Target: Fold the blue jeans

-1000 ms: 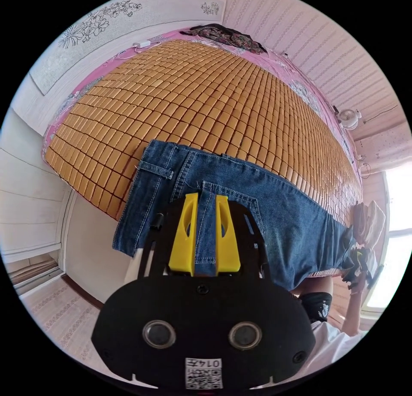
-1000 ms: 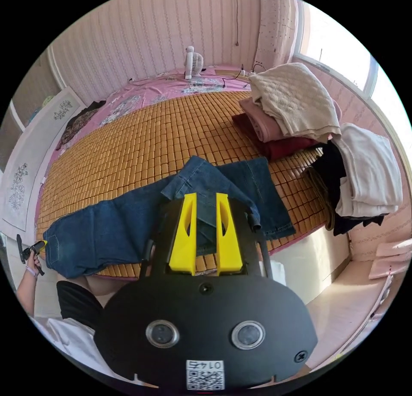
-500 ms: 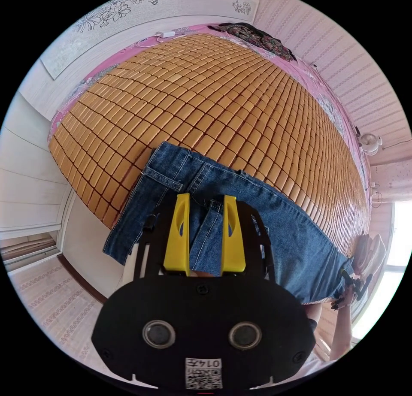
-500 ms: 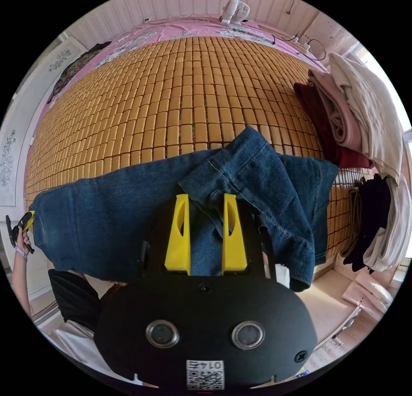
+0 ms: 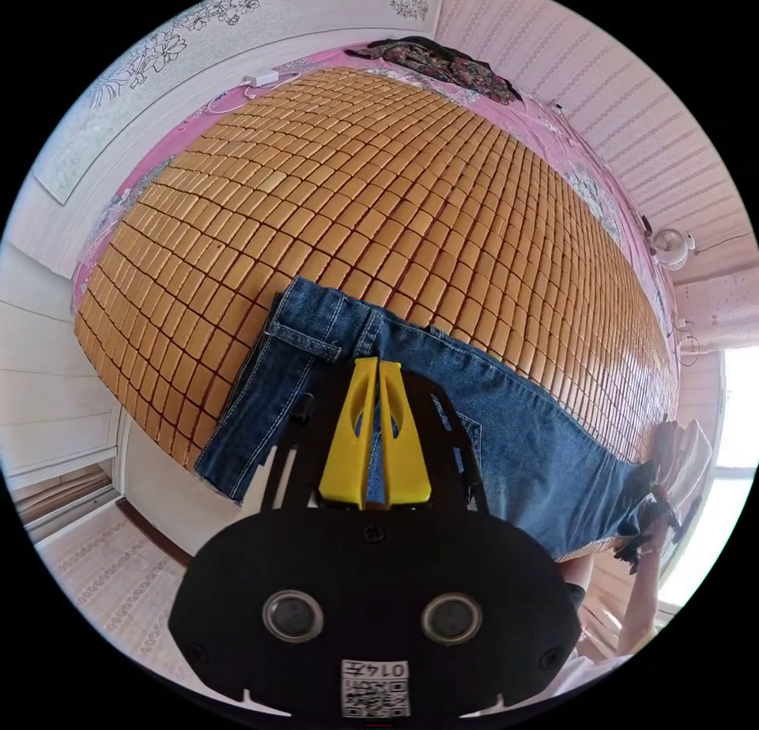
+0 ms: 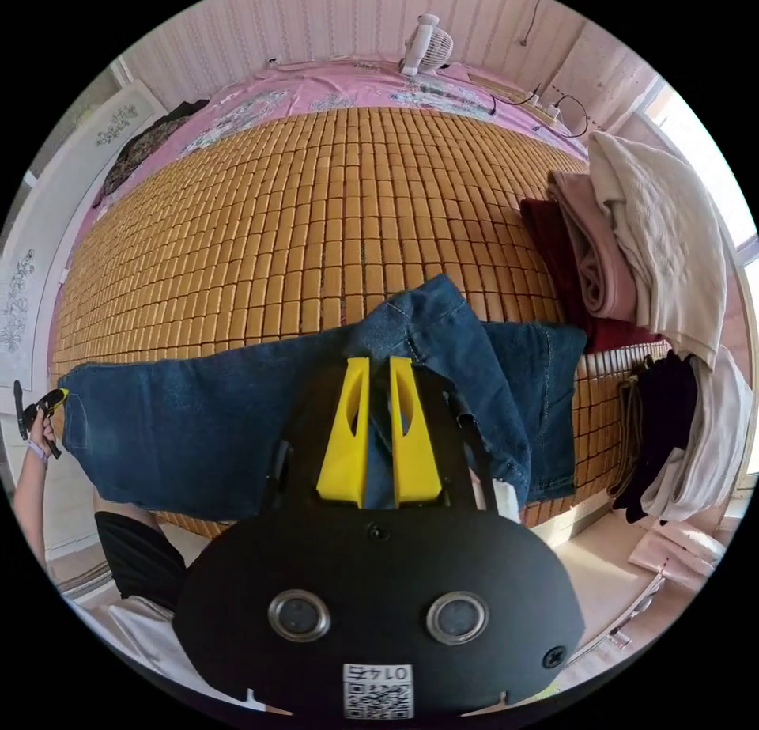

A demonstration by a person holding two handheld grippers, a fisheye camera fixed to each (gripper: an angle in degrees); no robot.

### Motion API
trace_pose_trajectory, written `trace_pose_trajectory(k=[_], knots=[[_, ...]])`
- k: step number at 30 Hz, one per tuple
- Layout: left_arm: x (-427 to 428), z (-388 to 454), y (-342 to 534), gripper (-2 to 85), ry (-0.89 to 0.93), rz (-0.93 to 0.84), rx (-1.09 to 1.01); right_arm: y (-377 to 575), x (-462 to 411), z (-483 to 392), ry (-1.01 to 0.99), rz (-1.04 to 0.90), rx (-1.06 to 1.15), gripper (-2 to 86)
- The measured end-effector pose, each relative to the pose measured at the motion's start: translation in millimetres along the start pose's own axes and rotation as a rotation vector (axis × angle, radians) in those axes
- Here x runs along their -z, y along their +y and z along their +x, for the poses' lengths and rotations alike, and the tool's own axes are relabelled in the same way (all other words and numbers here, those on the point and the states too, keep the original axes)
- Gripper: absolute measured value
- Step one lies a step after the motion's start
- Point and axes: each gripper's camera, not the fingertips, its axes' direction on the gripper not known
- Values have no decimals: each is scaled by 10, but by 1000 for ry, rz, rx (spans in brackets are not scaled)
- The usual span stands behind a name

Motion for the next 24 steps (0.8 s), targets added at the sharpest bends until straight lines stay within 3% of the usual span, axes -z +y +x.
trace_pose_trajectory(k=[4,9,14,19,21,24], knots=[[261,-59,-19,-10,44,63,-10,-21,520,402,-89,173,-96,41],[997,-150,25,-10,212,267,-63,254,1270,1148,-306,483,-254,36],[1716,-595,428,-10,353,465,-85,1169,1816,1782,-422,798,-246,23],[1771,-1569,1403,-10,432,519,49,2173,1624,2051,-383,776,-250,2],[1423,-2065,1896,-10,427,412,214,2490,1336,2141,-394,663,-320,0],[1133,-2564,2503,-10,409,386,444,2847,829,2177,-398,450,-438,0]])
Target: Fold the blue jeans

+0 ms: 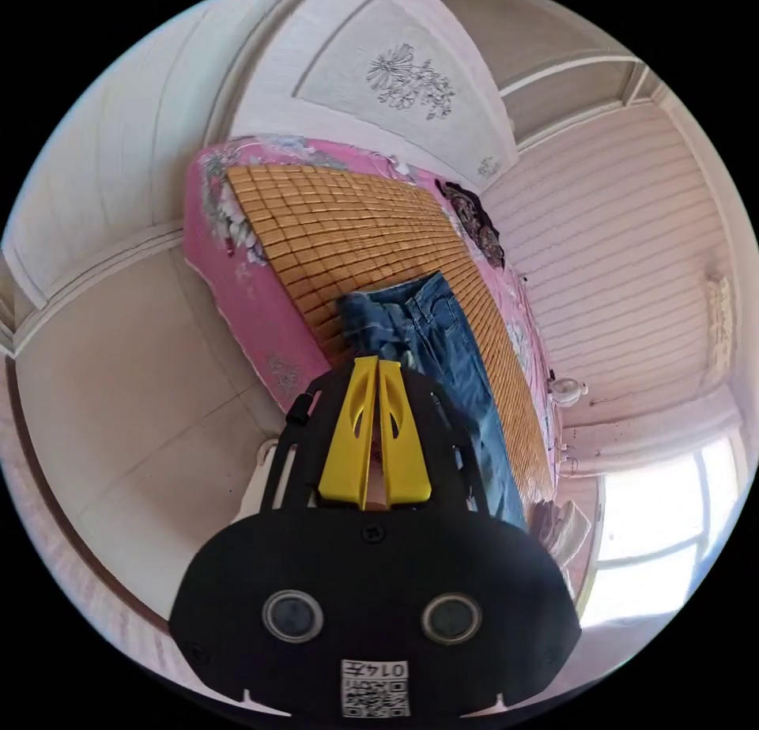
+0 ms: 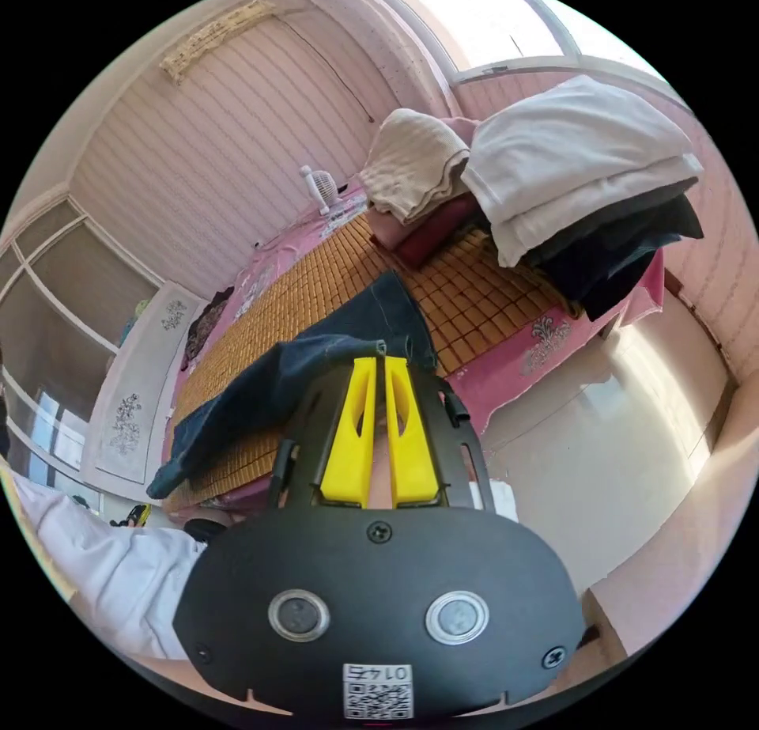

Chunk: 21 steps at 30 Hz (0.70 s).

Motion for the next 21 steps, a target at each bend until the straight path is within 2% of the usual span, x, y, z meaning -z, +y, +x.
trace_pose_trajectory(k=[2,5,8,9,12,17,21], knots=[[90,-196,113,-10,-3,18,55,156,-161,105,72,-89,-55,-1],[89,-91,105,-10,-65,-10,-6,60,-294,87,207,-137,-84,-3],[-83,221,-1,-10,-64,-48,-102,-185,-345,-21,507,-83,-126,-4],[-190,367,-41,-10,-55,-60,-138,-241,-351,-43,525,-65,-135,-4],[-579,764,-99,-10,-52,-116,-231,-540,-547,-279,447,-56,-64,-4],[-1421,1430,-9,-10,-144,-222,-361,-928,-1483,-1064,329,-214,200,-5],[-2076,1886,161,-10,-193,-265,-427,-1041,-2176,-1606,279,-305,328,-7]])
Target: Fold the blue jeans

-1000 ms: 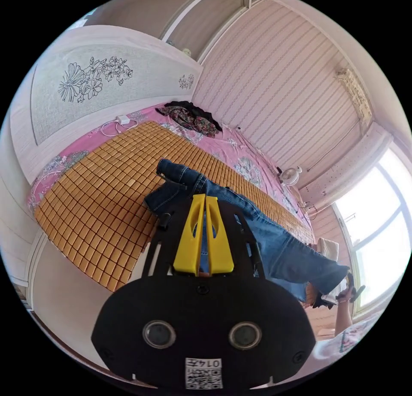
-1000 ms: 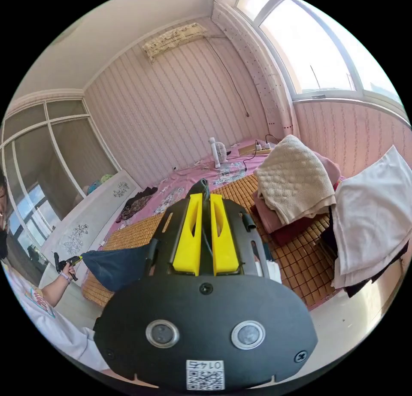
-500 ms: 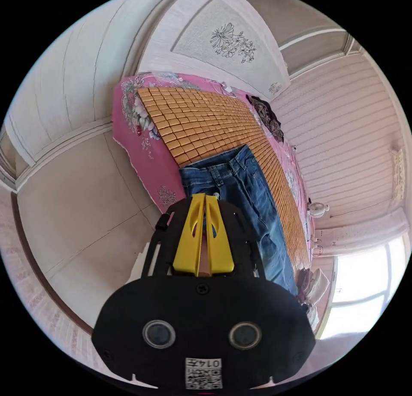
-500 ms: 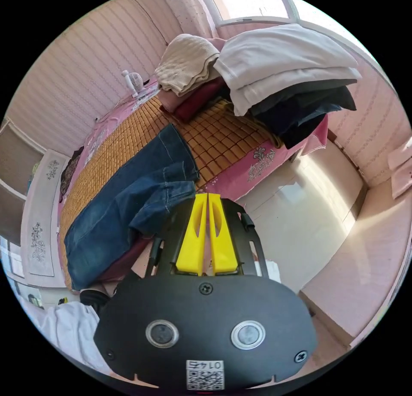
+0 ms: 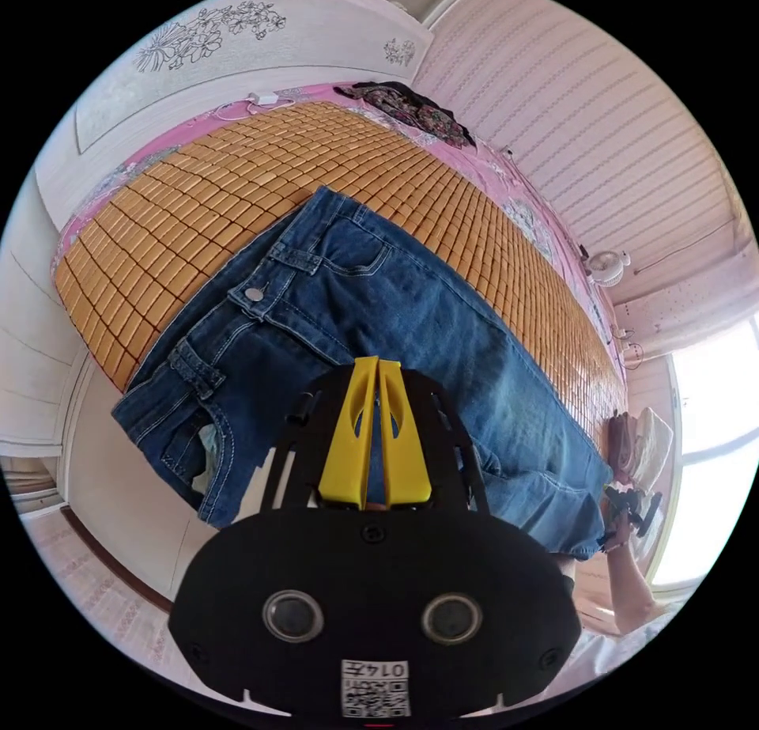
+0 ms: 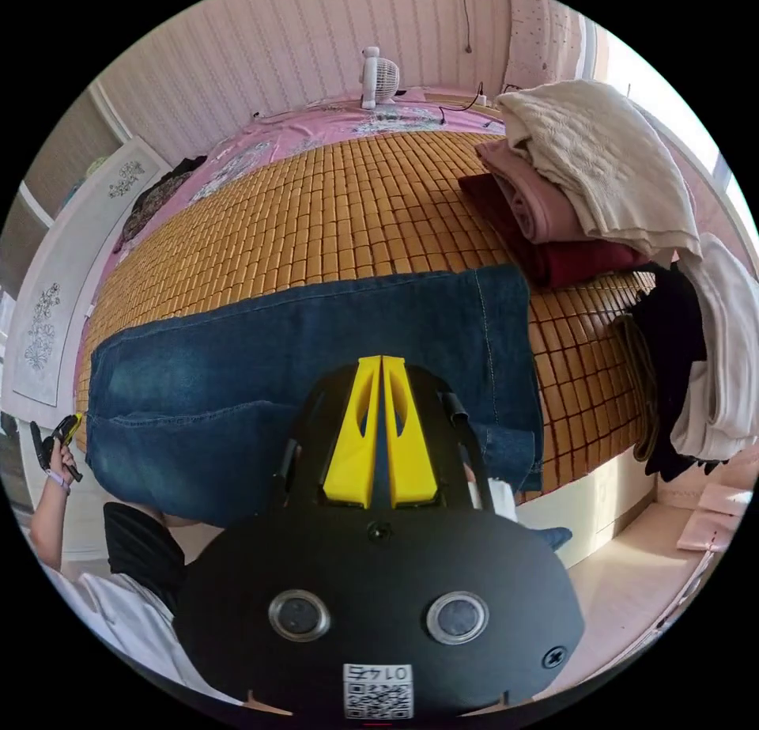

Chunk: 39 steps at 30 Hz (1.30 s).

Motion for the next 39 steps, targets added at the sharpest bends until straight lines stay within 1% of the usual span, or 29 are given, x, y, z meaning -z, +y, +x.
trace_pose_trajectory(k=[1,3,5,6,9,10,11,12,13,14,16,18,20,23,26,28,31,33,35,36,37,39], knots=[[-80,66,-27,-10,-28,-13,-9,-141,-163,-168,9,-34,31,-7],[-418,270,-106,-10,-140,-88,-48,-336,-408,-355,39,-86,47,-8],[-564,394,-126,-10,-199,-87,-102,-547,-705,-519,113,-157,49,-9],[-621,433,-156,-10,-223,-75,-105,-586,-716,-559,130,-136,55,-9],[-698,470,-291,-10,-197,-58,-84,-771,-819,-745,198,-77,120,-9],[-705,485,-316,-10,-240,-39,-81,-863,-872,-813,213,-68,157,-9],[-756,520,-378,-10,-277,-44,-113,-974,-941,-863,236,-104,183,-9],[-798,539,-439,-10,-262,-30,-122,-1024,-959,-883,242,-119,198,-9],[-817,551,-472,-10,-259,-24,-120,-1090,-977,-900,237,-105,212,-8],[-873,593,-542,-10,-280,-24,-115,-1148,-968,-891,213,-42,213,-8],[-966,672,-644,-10,-327,-24,-132,-1305,-1007,-874,155,-30,196,-8],[-1064,706,-769,-10,-297,-27,-145,-1495,-1070,-891,97,-14,180,-7],[-1133,734,-836,-10,-295,-50,-147,-1805,-1216,-963,105,-43,187,-7],[-1178,759,-760,-10,-293,-25,-134,-2162,-1354,-1012,107,-97,156,-7],[-1153,676,-684,-10,-226,-10,-40,-2314,-1252,-916,6,-148,169,-9],[-1079,699,-602,-10,-202,18,-43,-2209,-1028,-783,-19,-93,193,-9],[-898,912,-314,-10,-127,71,-173,-1722,-620,-363,-8,-11,186,-4],[-855,1133,42,-10,-35,26,-269,-1292,-423,-44,70,4,149,4],[-893,1341,377,-10,31,-36,-340,-656,-261,360,199,-9,78,49],[-943,1498,610,-10,61,-84,-387,-501,-241,460,226,-21,50,64],[-972,1578,726,-10,79,-108,-413,-214,-216,661,261,-46,-24,95],[-1115,1856,1137,-10,150,-199,-474,135,-209,939,235,-73,-132,125]])
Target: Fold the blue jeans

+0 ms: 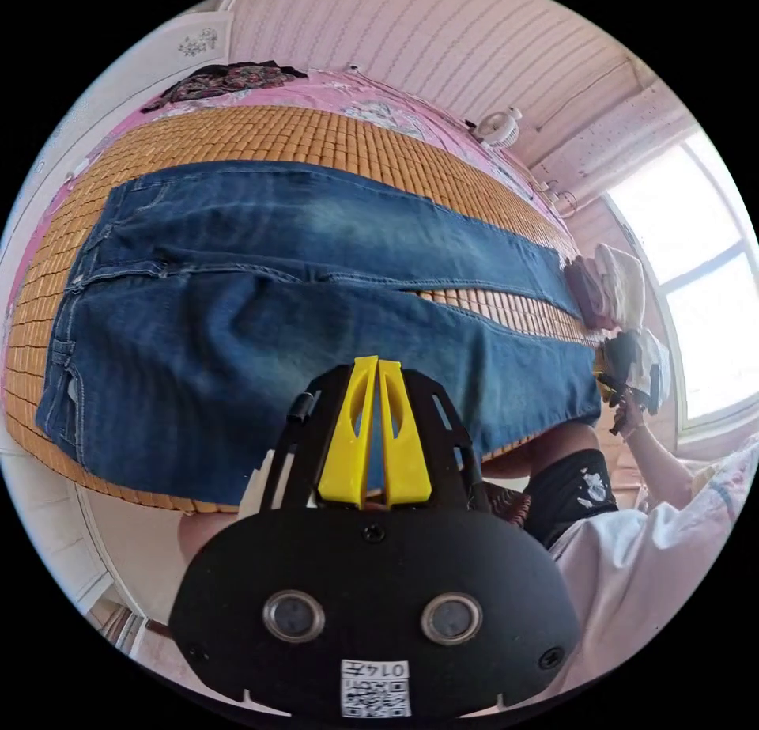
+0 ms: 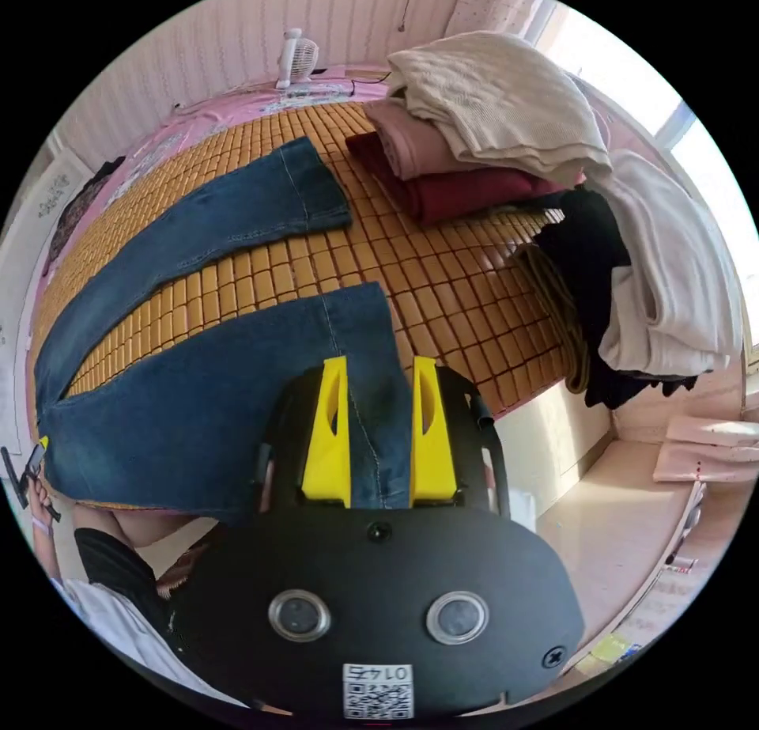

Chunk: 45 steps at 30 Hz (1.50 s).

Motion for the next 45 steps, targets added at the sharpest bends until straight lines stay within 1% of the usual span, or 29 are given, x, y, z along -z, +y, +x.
trace_pose_trajectory(k=[2,3,5,6,8,9,11,12,13,14,16,18,20,23,28,30,31,32,33,34,36,37,38,40,41,42,43,44,45], knots=[[-188,212,94,-10,23,-45,-26,218,-129,326,-130,-31,-118,133],[-306,311,125,-10,8,-69,-35,243,-160,399,-169,-36,-150,131],[-461,384,141,-10,-24,-95,-20,255,-269,609,-320,-72,-221,109],[-558,399,137,-10,-29,-117,-9,243,-273,636,-322,-84,-218,92],[-648,393,130,-10,-40,-135,12,187,-251,696,-301,-133,-163,30],[-665,387,126,-10,-37,-133,22,175,-222,714,-335,-124,-142,16],[-682,386,126,-10,-30,-140,37,150,31,819,-471,-34,-64,5],[-678,409,130,-10,-29,-141,36,160,133,855,-490,9,-54,4],[-671,428,134,-10,-28,-139,31,207,352,944,-550,110,-41,4],[-651,480,144,-10,-22,-129,16,281,530,1052,-618,195,-46,6],[-632,560,166,-10,-5,-116,-5,413,623,1242,-685,252,-106,16],[-658,661,199,-10,19,-122,-32,564,509,1417,-674,234,-185,36],[-690,729,222,-10,27,-133,-47,801,230,1592,-592,148,-331,55],[-721,833,256,-10,38,-139,-73,1128,-2,1689,-613,129,-435,83],[-817,963,263,-10,45,-165,-107,1374,-299,1687,-552,37,-519,119],[-894,1013,258,-10,36,-183,-118,1377,-407,1673,-583,5,-535,119],[-916,1024,257,-10,32,-187,-120,1357,-454,1666,-638,0,-541,105],[-967,1041,256,-10,24,-200,-124,1316,-457,1648,-706,16,-529,81],[-1024,1052,255,-10,13,-218,-125,1288,-443,1634,-733,22,-518,68],[-1055,1055,257,-10,8,-227,-125,1225,-378,1598,-727,30,-496,44],[-1158,1065,271,-10,-10,-260,-127,1104,-200,1525,-720,57,-437,27],[-1168,1069,277,-10,-10,-260,-129,1024,11,1464,-766,132,-363,22],[-1174,1072,284,-10,-7,-258,-124,994,298,1400,-755,243,-283,18],[-1181,1085,293,-10,2,-262,-125,1043,618,1330,-689,357,-203,14],[-1169,1097,302,-10,3,-250,-130,1095,630,1342,-670,357,-227,12],[-1170,1104,310,-10,3,-254,-136,1113,568,1362,-671,327,-254,12],[-1173,1105,315,-10,6,-258,-139,1120,336,1406,-660,178,-335,11],[-1174,1103,326,-10,11,-261,-141,1104,76,1406,-588,-29,-389,9],[-1162,1102,335,-10,12,-258,-144,1102,-6,1386,-522,-94,-401,8]])
